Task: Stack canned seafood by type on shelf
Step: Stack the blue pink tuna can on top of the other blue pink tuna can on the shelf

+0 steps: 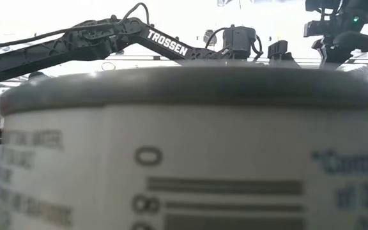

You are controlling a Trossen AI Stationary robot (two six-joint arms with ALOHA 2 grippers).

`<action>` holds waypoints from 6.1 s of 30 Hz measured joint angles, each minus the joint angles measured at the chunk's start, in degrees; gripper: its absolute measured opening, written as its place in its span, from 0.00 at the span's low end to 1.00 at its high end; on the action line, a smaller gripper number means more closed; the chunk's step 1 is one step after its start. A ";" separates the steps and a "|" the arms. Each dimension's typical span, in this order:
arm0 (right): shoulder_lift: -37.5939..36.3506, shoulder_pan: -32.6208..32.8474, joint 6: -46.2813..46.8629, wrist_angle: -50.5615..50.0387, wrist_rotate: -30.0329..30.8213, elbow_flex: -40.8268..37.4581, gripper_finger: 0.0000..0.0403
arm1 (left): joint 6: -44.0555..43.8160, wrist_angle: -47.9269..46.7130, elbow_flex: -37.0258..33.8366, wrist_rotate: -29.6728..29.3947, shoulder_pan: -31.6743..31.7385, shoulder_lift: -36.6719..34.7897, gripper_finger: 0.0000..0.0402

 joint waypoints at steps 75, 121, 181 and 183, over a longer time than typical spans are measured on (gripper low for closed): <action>5.26 -0.02 -2.51 5.29 4.29 1.36 0.33 | 45.10 -17.49 -0.02 6.02 4.70 -9.97 0.76; 13.00 9.62 16.87 2.92 12.46 1.36 0.39 | 83.52 -15.18 -37.68 28.08 35.68 -43.54 0.76; 17.73 1.08 11.72 12.16 22.46 5.40 0.00 | 83.88 -14.32 -38.07 28.36 34.75 -43.74 0.76; 18.55 -0.17 10.87 13.59 22.44 5.40 0.00 | 83.87 -14.32 -38.07 28.36 34.75 -43.74 0.76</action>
